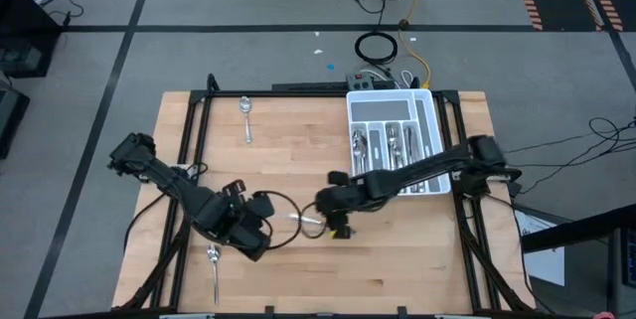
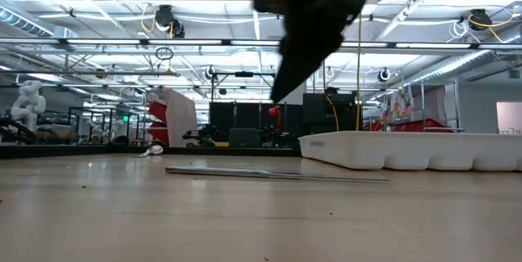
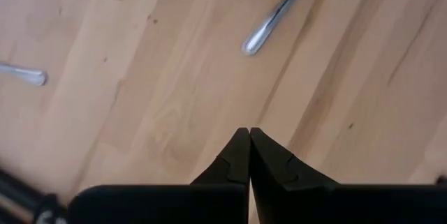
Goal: Sort silverware
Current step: Put the silver knife into the white silverware tray
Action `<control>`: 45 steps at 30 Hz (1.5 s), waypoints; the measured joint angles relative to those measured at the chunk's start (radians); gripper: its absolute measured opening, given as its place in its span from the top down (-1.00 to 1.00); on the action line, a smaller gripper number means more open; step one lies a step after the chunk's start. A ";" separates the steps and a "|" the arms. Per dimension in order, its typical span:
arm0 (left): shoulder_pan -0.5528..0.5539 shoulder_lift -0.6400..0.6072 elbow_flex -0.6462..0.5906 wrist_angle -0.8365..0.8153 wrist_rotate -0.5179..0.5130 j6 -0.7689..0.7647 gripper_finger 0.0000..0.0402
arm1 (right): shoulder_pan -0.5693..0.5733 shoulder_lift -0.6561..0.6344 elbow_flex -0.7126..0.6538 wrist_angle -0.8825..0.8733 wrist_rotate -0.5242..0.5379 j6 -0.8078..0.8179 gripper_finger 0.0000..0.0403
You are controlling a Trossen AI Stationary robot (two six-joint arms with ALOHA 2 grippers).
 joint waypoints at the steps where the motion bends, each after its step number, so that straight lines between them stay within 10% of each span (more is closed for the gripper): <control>1: -0.009 0.000 0.000 -0.016 0.000 0.000 0.97 | -0.001 0.036 0.043 -0.024 -0.012 -0.012 0.18; 19: -0.129 -0.040 -0.018 -0.157 -0.014 0.006 0.97 | -0.031 0.406 0.357 -0.156 -0.045 0.018 -0.23; 34: -0.182 -0.069 -0.019 -0.158 -0.067 0.012 0.97 | -0.049 0.477 0.370 -0.278 -0.146 0.029 0.88; 45: -0.194 -0.071 -0.020 -0.158 -0.078 0.031 0.97 | -0.054 0.448 0.493 -0.401 -0.177 0.031 0.99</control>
